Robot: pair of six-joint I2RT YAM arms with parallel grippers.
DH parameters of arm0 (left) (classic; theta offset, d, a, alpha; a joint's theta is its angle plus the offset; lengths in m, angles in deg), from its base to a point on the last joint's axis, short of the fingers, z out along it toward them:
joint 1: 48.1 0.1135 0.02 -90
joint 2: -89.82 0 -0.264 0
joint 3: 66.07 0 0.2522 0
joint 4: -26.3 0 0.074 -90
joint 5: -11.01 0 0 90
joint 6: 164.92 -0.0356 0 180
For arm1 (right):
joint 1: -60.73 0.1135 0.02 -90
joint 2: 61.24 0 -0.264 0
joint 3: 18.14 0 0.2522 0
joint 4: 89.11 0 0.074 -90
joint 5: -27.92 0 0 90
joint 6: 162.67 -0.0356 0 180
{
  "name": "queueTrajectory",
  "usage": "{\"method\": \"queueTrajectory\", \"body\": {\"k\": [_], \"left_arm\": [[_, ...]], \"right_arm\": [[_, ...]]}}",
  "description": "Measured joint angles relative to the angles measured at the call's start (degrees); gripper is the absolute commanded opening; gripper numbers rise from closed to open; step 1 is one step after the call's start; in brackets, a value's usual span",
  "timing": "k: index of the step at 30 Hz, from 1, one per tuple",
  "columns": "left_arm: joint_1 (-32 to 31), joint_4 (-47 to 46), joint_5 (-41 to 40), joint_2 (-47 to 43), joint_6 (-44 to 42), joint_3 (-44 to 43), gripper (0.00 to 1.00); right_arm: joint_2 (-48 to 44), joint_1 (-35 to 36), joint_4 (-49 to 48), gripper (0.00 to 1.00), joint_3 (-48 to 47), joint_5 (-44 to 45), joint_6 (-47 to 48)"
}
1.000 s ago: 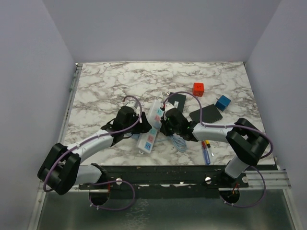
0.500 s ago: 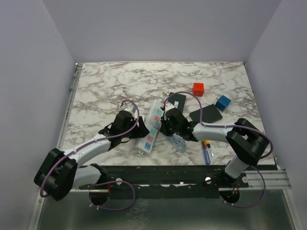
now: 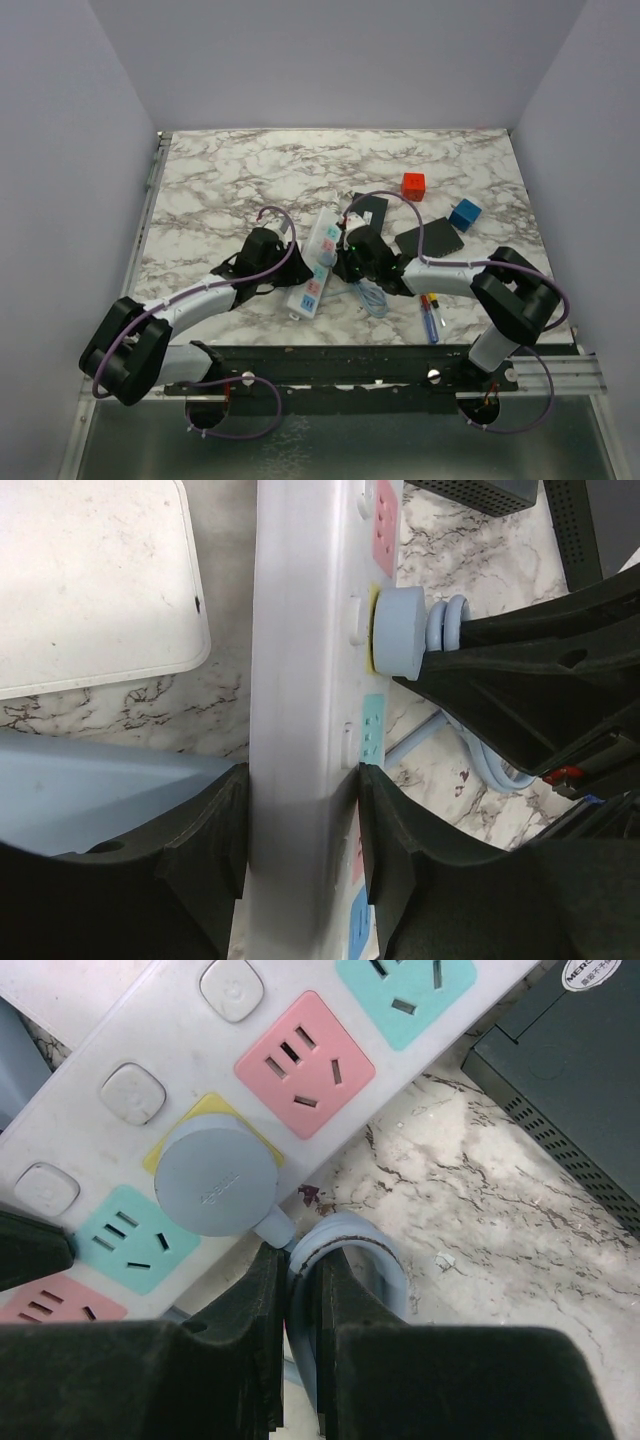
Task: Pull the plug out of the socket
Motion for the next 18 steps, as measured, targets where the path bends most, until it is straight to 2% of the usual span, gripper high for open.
{"method": "queueTrajectory", "body": {"k": [10, 18], "left_arm": [[0.04, -2.75, 0.87, 1.97, 1.22, -0.04, 0.00], [0.02, -4.26, 1.01, 3.48, 2.25, -0.44, 0.00]], "right_arm": [[-1.97, -0.63, -2.60, 0.00, 2.60, 0.63, 0.00], [-8.92, -0.22, -6.16, 0.00, 7.23, 0.39, -0.90]]}}
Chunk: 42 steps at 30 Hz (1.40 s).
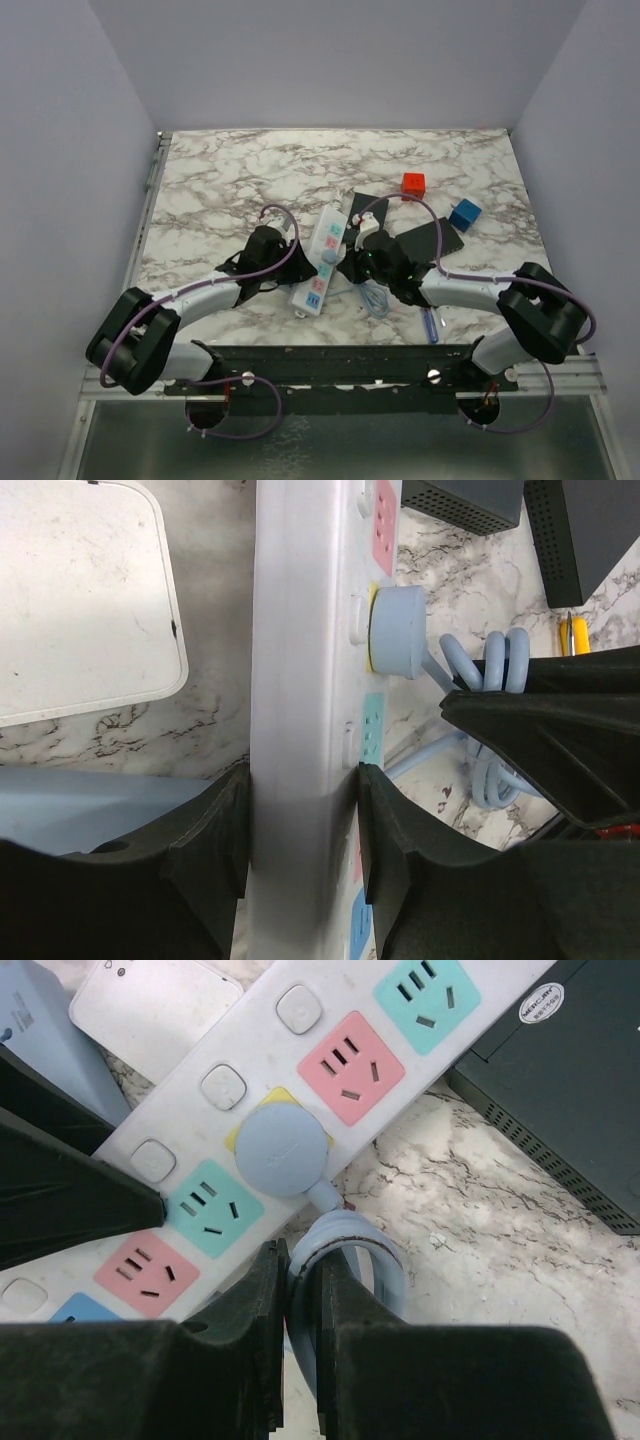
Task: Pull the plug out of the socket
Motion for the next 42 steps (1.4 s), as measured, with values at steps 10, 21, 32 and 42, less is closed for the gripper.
{"method": "queueTrajectory", "body": {"k": [10, 21, 32, 42], "left_arm": [[-0.04, 0.90, -0.59, 0.35, -0.07, -0.85, 0.00], [-0.37, 2.16, -1.31, -0.72, -1.09, -1.01, 0.00], [-0.37, 2.62, -1.29, -1.09, -2.23, -1.09, 0.00], [-0.37, 2.80, -1.31, -1.33, -2.91, -1.11, 0.00]], "right_arm": [[-0.11, 0.20, 4.26, 0.03, -2.08, 3.41, -0.83], [-2.56, 0.46, 21.70, 0.79, -7.48, 9.51, -3.28], [-12.04, 0.46, 22.45, 0.70, -9.81, -0.46, 2.40], [3.52, -1.84, 17.55, 0.62, -17.88, -9.20, 11.56]]}}
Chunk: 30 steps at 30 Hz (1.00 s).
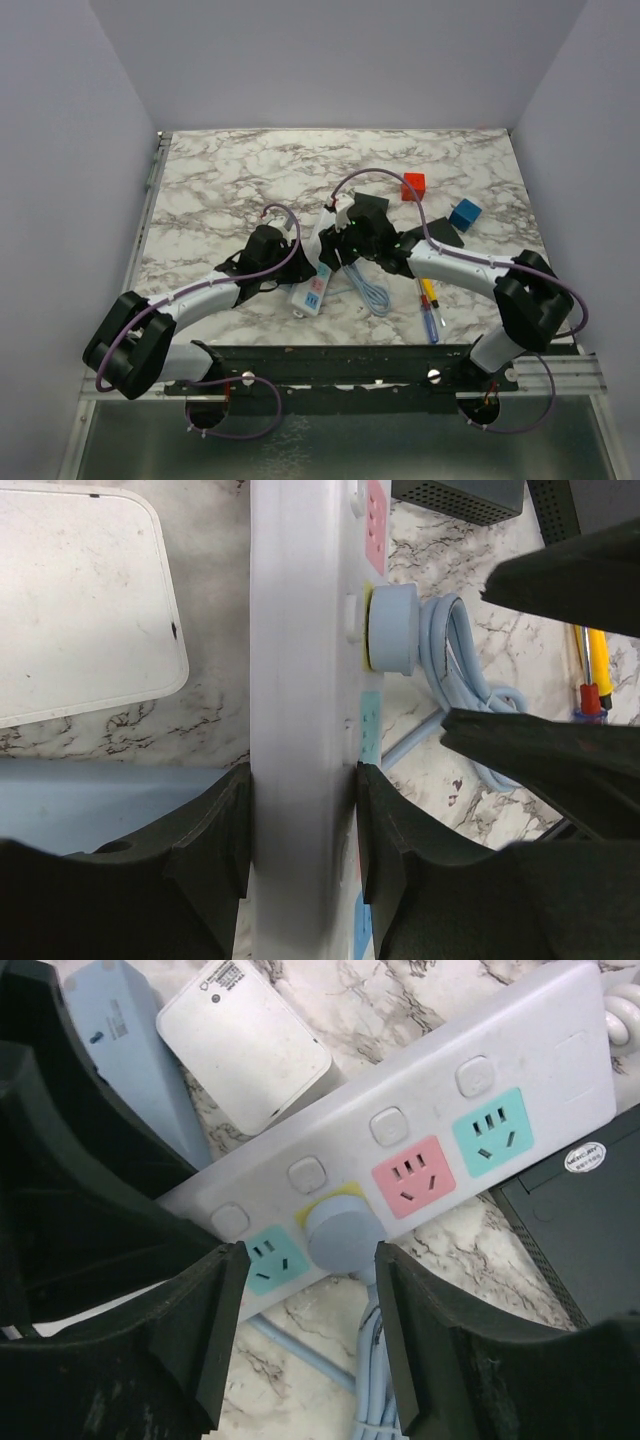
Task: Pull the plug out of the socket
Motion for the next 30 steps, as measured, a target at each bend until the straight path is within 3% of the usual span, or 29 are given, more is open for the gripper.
{"method": "queueTrajectory", "body": {"k": [12, 23, 30], "left_arm": [[0.02, 0.02, 0.00, -0.04, -0.35, 0.00, 0.00], [0.02, 0.04, 0.02, -0.04, -0.35, 0.00, 0.00], [0.02, 0.13, 0.02, 0.11, -0.39, -0.11, 0.00]], "right_arm": [[4.92, -3.41, -1.95, 0.59, -1.31, -7.87, 3.30], [8.00, -3.69, -3.28, 0.62, -1.03, -8.68, 3.34], [8.13, -3.69, -4.98, 0.50, 0.00, -8.72, 3.28]]}}
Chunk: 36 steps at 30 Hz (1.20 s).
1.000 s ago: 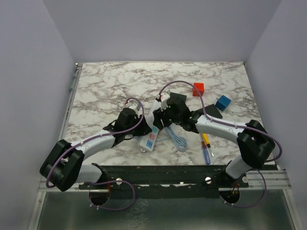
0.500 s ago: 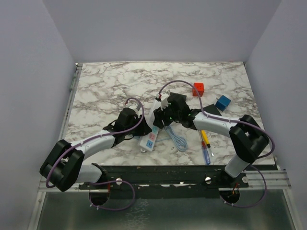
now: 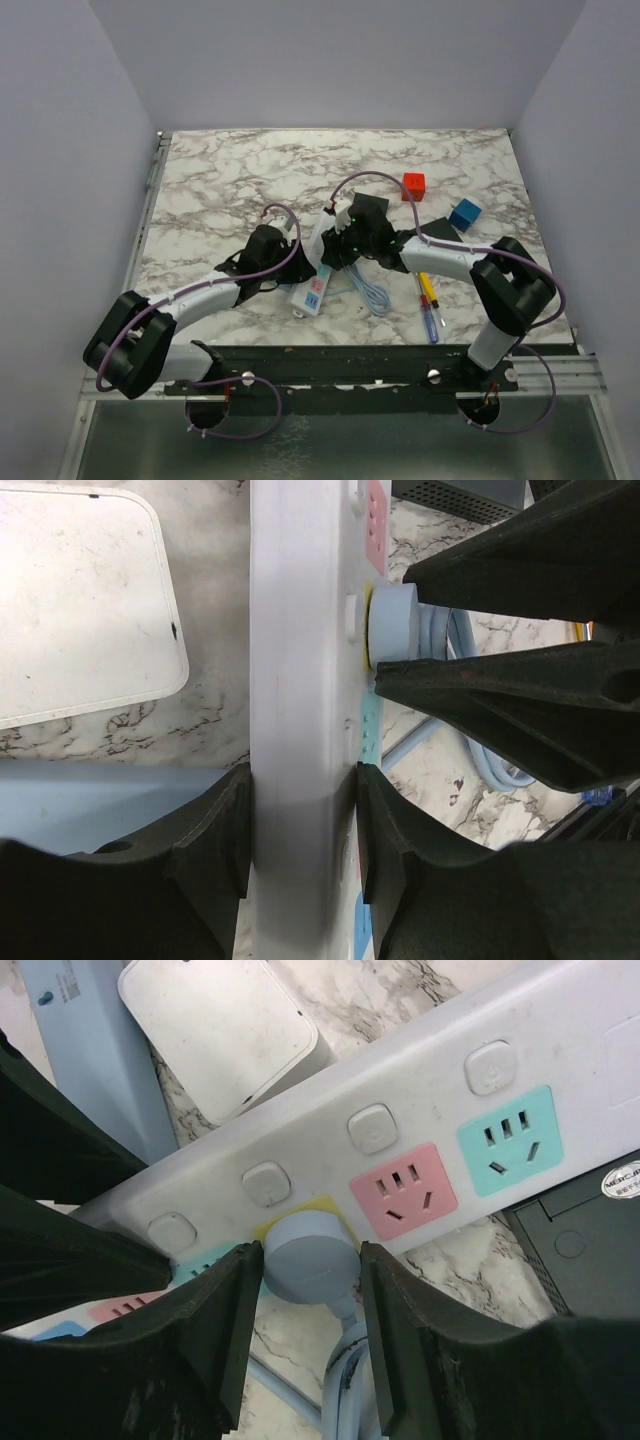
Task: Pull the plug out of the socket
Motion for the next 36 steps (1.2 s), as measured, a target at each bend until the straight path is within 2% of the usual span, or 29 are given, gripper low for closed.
{"method": "queueTrajectory", "body": {"k": [7, 9, 12, 13, 14, 36], "left_arm": [[0.00, 0.42, 0.04, 0.28, -0.17, -0.39, 0.00], [0.00, 0.44, 0.07, 0.28, -0.17, -0.39, 0.00], [0.00, 0.46, 0.07, 0.39, -0.20, -0.44, 0.00], [0.07, 0.46, 0.07, 0.44, -0.17, -0.44, 0.00], [0.07, 0.46, 0.04, 0.48, -0.20, -0.44, 0.00], [0.04, 0.26, -0.42, 0.52, -0.50, -0.50, 0.00]], "right_arm": [[1.16, -0.22, -1.07, 0.48, 0.11, -0.07, -0.11], [1.16, -0.22, -1.07, 0.38, 0.11, -0.04, -0.11], [1.27, -0.37, -1.11, 0.08, 0.11, 0.02, -0.15], [1.27, -0.46, -1.11, 0.02, 0.11, 0.15, -0.04], [1.27, -0.55, -1.11, 0.00, 0.11, 0.17, -0.04], [0.37, 0.04, -3.32, 0.00, 1.81, 5.55, -5.38]]}}
